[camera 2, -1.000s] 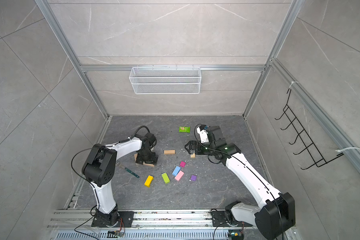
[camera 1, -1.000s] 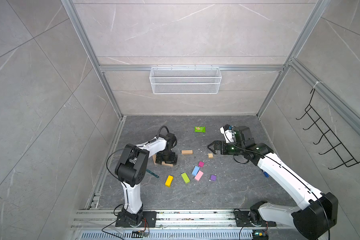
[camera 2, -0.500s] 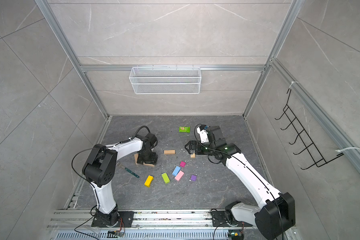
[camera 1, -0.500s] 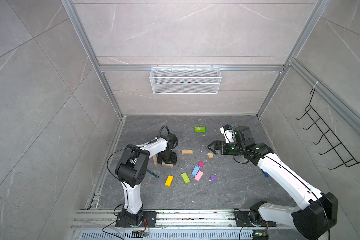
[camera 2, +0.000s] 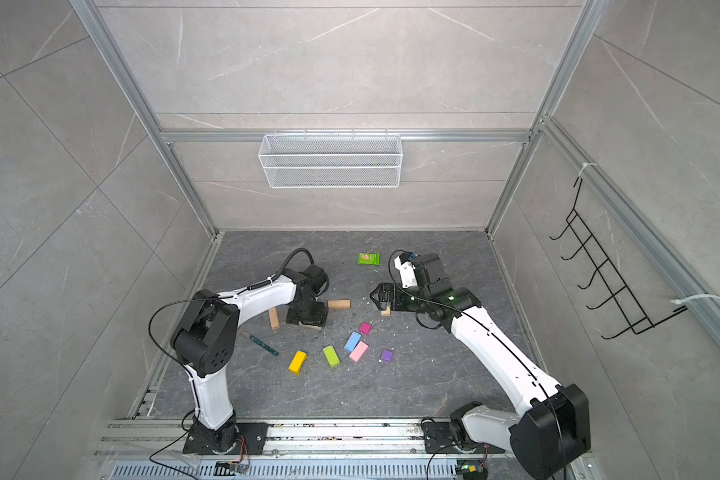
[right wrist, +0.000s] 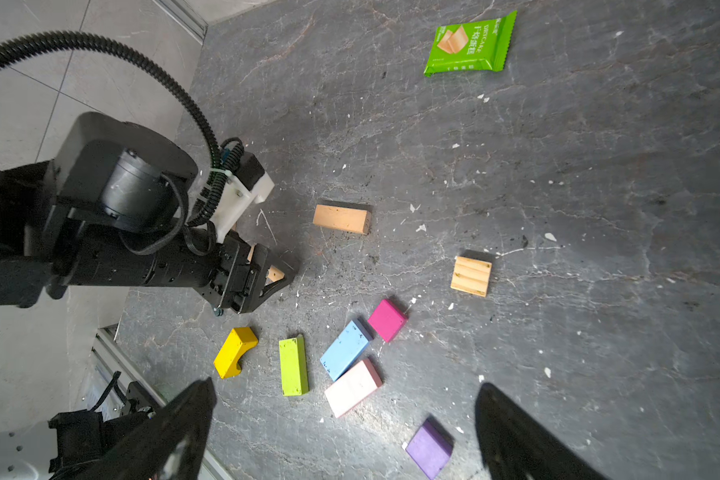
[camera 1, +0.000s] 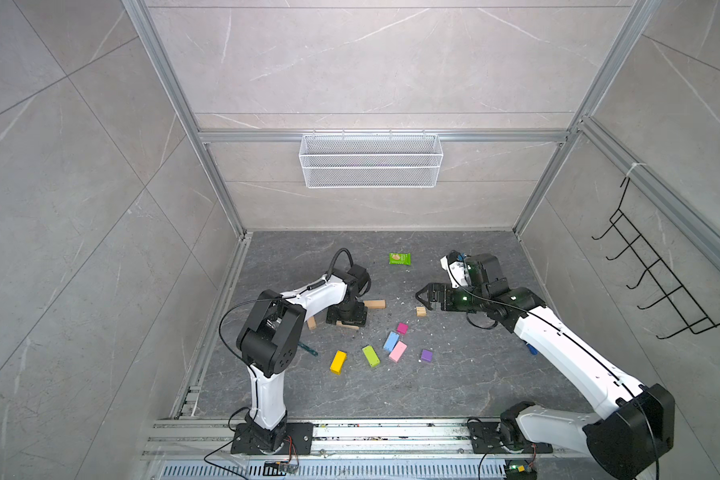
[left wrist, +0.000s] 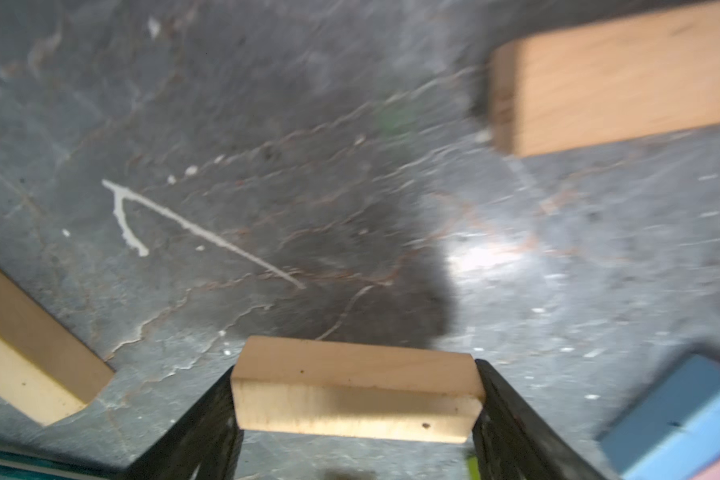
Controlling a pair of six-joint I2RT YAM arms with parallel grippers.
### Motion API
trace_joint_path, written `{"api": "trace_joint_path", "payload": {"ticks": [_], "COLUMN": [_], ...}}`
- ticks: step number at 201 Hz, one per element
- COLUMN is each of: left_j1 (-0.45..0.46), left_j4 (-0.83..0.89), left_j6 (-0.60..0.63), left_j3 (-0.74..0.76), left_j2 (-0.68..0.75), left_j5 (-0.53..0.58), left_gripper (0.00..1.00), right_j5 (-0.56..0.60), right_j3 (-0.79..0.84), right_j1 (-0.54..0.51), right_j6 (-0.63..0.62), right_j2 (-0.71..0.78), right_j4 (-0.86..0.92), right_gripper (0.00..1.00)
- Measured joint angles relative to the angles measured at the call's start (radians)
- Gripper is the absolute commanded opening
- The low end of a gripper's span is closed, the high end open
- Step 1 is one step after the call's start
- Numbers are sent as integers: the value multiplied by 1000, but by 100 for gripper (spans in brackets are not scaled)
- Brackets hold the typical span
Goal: Build the wood block tower
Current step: 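Carry the held wood bar over another long wood bar farther from the robot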
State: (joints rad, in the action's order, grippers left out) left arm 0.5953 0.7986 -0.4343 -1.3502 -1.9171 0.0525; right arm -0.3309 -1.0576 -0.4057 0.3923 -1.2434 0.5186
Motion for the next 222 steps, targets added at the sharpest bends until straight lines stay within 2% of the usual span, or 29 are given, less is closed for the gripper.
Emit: {"api": "trace_joint_path", "payload": {"ticks": [69,189,222], "left_j1": [53,95,101], "left_j4": [-14,-16,-5], "left_j6": [-96,-238,-256], "left_j3": [-74,-211,-219], "left_j2": [-14,-153,-174], "left_j5": [32,51,51], "left_gripper": [59,59,64], "right_j5": [3,10,13], "right_j3": [19,20,20], "right_j1": [0,0,0], "right_j6": [4,3,3], "right_j2": [0,0,0], "right_j4": [-18,-21,-21], "right_gripper": [99,99,99]}}
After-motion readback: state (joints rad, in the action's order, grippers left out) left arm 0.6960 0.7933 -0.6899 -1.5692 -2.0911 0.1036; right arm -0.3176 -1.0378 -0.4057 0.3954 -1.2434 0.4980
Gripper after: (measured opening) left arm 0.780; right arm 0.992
